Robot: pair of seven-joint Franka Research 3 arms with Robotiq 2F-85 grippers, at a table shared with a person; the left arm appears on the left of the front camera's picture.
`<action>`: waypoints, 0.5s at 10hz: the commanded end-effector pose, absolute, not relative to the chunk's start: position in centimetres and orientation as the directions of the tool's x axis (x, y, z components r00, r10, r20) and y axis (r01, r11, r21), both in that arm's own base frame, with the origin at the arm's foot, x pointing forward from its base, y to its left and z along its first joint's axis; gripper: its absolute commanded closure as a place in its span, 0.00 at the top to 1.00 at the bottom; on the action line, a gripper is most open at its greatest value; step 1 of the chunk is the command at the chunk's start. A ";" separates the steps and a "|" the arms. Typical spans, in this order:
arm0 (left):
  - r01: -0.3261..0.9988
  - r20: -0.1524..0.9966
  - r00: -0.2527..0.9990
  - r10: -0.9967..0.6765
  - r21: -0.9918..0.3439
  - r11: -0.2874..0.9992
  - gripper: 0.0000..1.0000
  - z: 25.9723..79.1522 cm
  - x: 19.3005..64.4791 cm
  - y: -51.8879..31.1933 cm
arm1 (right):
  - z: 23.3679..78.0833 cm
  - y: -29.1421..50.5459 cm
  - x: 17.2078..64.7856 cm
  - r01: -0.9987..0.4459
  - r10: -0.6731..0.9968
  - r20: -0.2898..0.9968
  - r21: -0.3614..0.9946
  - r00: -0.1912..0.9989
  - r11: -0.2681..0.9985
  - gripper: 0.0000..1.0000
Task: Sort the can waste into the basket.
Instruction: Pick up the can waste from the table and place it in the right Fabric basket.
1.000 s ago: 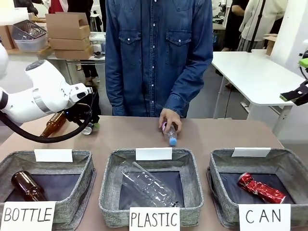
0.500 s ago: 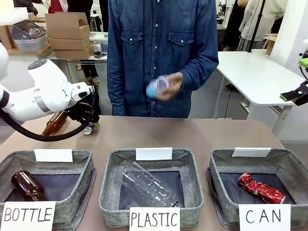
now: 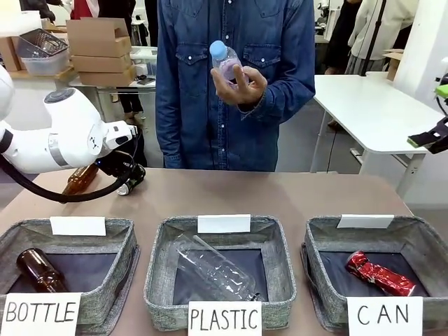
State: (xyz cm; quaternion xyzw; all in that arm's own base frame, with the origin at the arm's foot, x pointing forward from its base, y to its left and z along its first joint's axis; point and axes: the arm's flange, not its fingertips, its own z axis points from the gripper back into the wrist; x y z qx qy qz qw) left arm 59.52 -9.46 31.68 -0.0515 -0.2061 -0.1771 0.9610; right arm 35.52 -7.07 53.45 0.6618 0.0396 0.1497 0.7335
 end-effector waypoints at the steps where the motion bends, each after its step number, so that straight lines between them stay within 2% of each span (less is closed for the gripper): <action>1: 0.350 0.401 0.864 -0.306 -0.039 0.936 0.00 31.8 58.8 -9.4 | 53.5 -7.4 35.4 -0.184 0.286 0.156 0.980 0.945 0.076 1.00; 4: 0.362 0.430 0.858 -0.283 -0.113 0.925 0.00 33.5 58.0 -9.8 | 53.5 -7.4 35.4 -0.184 0.286 0.156 0.980 0.945 0.076 1.00; 5: 0.369 0.431 0.861 -0.271 -0.163 0.915 0.00 36.1 56.7 -9.5 | 53.5 -7.4 35.4 -0.184 0.286 0.156 0.980 0.945 0.076 1.00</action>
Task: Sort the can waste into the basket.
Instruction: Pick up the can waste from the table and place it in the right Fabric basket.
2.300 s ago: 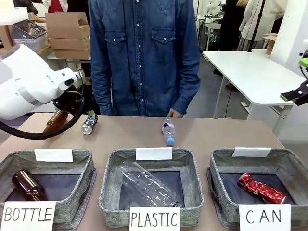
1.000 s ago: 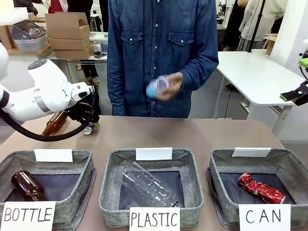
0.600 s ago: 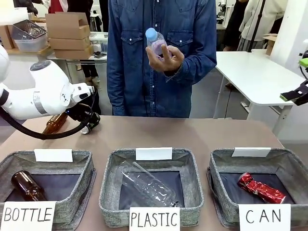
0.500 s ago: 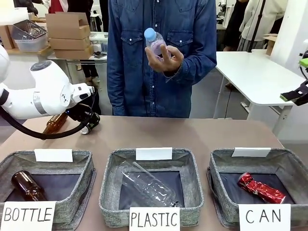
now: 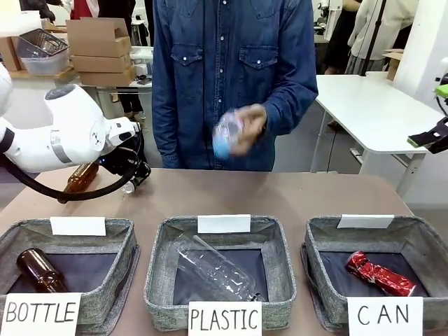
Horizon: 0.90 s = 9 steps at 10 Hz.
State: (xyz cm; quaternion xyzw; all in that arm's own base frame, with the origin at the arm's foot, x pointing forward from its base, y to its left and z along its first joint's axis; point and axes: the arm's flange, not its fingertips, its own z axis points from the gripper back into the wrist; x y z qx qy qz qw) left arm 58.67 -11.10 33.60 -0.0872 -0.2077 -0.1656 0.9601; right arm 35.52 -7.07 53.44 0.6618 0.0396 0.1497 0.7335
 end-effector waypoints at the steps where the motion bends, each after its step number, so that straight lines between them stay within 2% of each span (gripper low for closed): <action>1: 0.411 0.399 0.861 -0.315 -0.180 0.894 0.00 40.3 54.2 -7.9 | 53.5 -7.4 35.4 -0.184 0.286 0.156 0.980 0.945 0.076 1.00; 5: 0.584 0.485 0.765 -0.424 -0.244 0.774 0.00 53.2 40.8 -1.7 | 53.5 -7.4 35.4 -0.184 0.286 0.156 0.980 0.945 0.076 1.00; 7: 0.741 0.555 0.649 -0.520 -0.307 0.597 0.00 56.8 32.5 -0.5 | 53.5 -7.4 35.4 -0.184 0.286 0.156 0.980 0.945 0.076 1.00; 9: 0.913 0.667 0.407 -0.624 -0.288 0.288 0.00 58.1 25.2 -1.1 | 53.5 -7.4 35.4 -0.184 0.286 0.156 0.980 0.945 0.076 1.00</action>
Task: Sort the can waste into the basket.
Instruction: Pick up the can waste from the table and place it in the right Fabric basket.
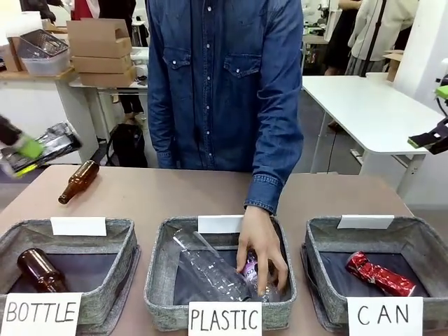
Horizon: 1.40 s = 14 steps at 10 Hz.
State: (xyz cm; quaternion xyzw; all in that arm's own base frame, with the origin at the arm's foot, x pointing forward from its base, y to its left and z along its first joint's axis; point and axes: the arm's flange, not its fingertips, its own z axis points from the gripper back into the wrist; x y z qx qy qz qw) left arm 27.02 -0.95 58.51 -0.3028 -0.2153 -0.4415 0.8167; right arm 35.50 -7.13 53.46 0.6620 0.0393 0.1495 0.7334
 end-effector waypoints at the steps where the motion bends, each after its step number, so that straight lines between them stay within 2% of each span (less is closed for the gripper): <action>1: 0.958 0.689 0.284 -0.666 -0.228 0.173 0.00 57.7 22.5 -2.2 | 53.5 -7.4 35.4 -0.184 0.286 0.156 0.980 0.945 0.076 1.00; 2: 0.981 0.708 0.189 -0.680 -0.171 0.093 0.00 57.4 21.0 -3.2 | 53.5 -7.4 35.4 -0.184 0.286 0.156 0.980 0.945 0.076 1.00; 3: 0.984 0.753 0.170 -0.636 -0.166 0.067 0.00 57.4 20.7 -4.0 | 53.5 -7.4 35.4 -0.184 0.286 0.156 0.980 0.945 0.076 1.00; 4: 0.959 0.670 0.280 -0.688 -0.218 0.179 0.00 58.7 21.1 -2.8 | 53.5 -7.4 35.4 -0.184 0.286 0.156 0.980 0.945 0.076 1.00; 8: 0.959 0.670 0.280 -0.688 -0.218 0.179 0.00 58.7 21.1 -2.8 | 53.5 -7.4 35.4 -0.184 0.286 0.156 0.980 0.945 0.076 1.00; 9: 0.962 0.682 0.271 -0.680 -0.208 0.175 0.38 58.2 21.1 -2.6 | 53.5 -7.4 35.4 -0.184 0.286 0.156 0.980 0.945 0.076 1.00; 10: 0.970 0.660 0.242 -0.711 -0.136 0.203 0.38 58.1 20.8 -7.2 | 53.5 -7.1 35.5 -0.168 0.272 0.140 0.983 0.952 0.079 1.00; 12: 0.990 0.607 0.107 -0.788 0.008 0.141 0.38 59.1 20.4 -20.2 | 55.6 -9.8 32.9 -0.145 0.291 0.081 0.968 0.953 0.204 1.00; 14: 0.998 0.487 -0.040 -0.873 0.063 -0.011 0.38 59.2 22.4 -32.3 | 57.5 -17.3 26.9 -0.100 0.254 0.023 0.950 0.967 0.295 1.00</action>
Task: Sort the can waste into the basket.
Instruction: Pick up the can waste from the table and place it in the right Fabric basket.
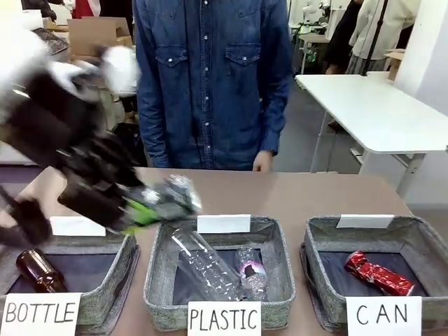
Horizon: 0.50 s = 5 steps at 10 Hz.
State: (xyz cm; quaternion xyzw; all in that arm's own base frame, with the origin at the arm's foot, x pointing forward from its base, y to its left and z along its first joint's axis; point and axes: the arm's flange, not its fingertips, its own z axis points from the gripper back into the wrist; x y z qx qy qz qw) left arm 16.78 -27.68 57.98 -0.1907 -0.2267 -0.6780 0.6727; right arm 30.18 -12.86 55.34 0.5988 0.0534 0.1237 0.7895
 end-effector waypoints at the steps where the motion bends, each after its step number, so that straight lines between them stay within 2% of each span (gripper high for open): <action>1: 0.996 0.460 -0.085 -0.884 0.044 -0.073 0.38 58.8 24.0 -37.3 | 57.7 -20.4 23.6 -0.111 0.217 0.035 0.930 0.976 0.349 1.00; 3: 0.995 0.409 -0.097 -0.907 0.008 -0.103 0.38 57.8 26.7 -47.4 | 56.4 -24.4 18.7 -0.141 0.109 0.112 0.938 0.988 0.316 1.00; 4: 0.998 0.366 -0.034 -0.930 -0.038 -0.052 0.38 56.7 28.5 -52.8 | 55.0 -25.3 17.0 -0.204 0.094 0.184 0.931 0.978 0.302 1.00; 5: 0.999 0.376 -0.012 -0.927 -0.023 -0.022 0.38 55.7 29.9 -56.6 | 54.6 -22.3 20.4 -0.121 0.131 0.081 0.934 0.988 0.337 1.00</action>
